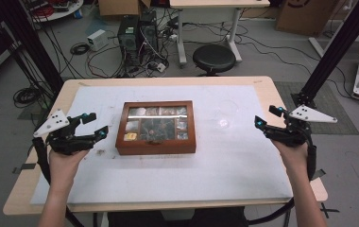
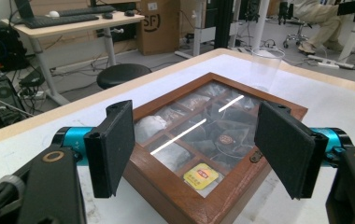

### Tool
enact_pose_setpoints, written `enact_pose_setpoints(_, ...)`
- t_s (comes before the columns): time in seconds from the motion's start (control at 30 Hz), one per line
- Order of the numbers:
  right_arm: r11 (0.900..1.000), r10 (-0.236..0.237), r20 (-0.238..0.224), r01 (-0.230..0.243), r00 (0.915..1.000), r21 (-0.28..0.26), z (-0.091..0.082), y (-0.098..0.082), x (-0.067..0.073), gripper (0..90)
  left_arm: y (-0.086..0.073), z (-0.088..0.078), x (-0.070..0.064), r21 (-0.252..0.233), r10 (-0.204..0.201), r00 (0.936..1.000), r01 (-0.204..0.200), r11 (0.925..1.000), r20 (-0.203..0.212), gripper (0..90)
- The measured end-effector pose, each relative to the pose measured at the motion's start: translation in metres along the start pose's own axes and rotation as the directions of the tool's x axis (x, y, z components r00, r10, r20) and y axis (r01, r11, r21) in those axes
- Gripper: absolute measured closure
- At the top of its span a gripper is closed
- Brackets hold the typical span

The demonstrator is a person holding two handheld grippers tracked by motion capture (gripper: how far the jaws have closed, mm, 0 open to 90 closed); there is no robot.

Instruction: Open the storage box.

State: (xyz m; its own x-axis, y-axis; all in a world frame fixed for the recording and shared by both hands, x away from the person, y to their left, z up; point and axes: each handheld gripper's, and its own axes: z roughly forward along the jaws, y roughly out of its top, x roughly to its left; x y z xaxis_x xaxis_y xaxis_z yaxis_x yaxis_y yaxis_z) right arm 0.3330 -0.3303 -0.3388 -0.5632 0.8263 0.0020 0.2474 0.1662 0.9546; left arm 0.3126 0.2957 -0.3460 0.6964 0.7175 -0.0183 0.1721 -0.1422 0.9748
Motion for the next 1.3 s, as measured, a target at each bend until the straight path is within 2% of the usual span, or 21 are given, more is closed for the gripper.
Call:
enact_pose_setpoints(0.17, 1.0, 0.022, 0.009, -0.022, 0.9997, 0.013, 0.0, 0.002, 0.0, 24.6, -0.001, 0.001, 0.001, 0.011, -0.028, 0.9996, 0.028, 0.9996, 0.0, 28.5)
enact_pose_setpoints(0.3, 0.999, 0.016, 0.003, -0.016, 0.9999, 0.03, 0.003, 0.001, 0.0, 24.1, -0.001, 0.002, 0.001, 0.026, -0.029, 0.9995, 0.029, 0.9992, -0.011, 27.2)
enact_pose_setpoints(0.37, 0.999, 0.018, -0.002, -0.018, 0.9998, 0.04, 0.005, 0.0, -0.001, 24.1, -0.001, 0.003, 0.001, 0.031, -0.029, 0.9996, 0.029, 0.9991, 0.0, 26.8)
enact_pose_setpoints(0.6, 0.999, 0.016, 0.006, -0.017, 0.9998, 0.03, 0.003, 0.0, -0.001, 24.1, -0.003, 0.004, 0.0, 0.044, -0.016, 0.9999, 0.015, 0.9989, 0.007, 26.2)
enact_pose_setpoints(0.7, 0.999, 0.014, 0.01, -0.014, 0.9999, 0.029, 0.004, 0.001, 0.0, 24.1, -0.006, 0.006, 0.001, 0.053, -0.022, 0.9996, 0.021, 0.9984, 0.019, 25.4)
enact_pose_setpoints(1.0, 0.999, 0.016, 0.014, -0.017, 0.9998, 0.033, 0.004, 0.0, 0.0, 24.2, -0.021, 0.016, 0.004, 0.121, -0.048, 0.9979, 0.043, 0.9918, 0.044, 25.4)
enact_pose_setpoints(1.3, 0.999, 0.016, 0.017, -0.017, 0.9997, 0.037, 0.007, 0.0, 0.0, 24.2, -0.035, 0.016, 0.006, 0.163, -0.063, 0.9969, 0.054, 0.9852, 0.047, 25.4)
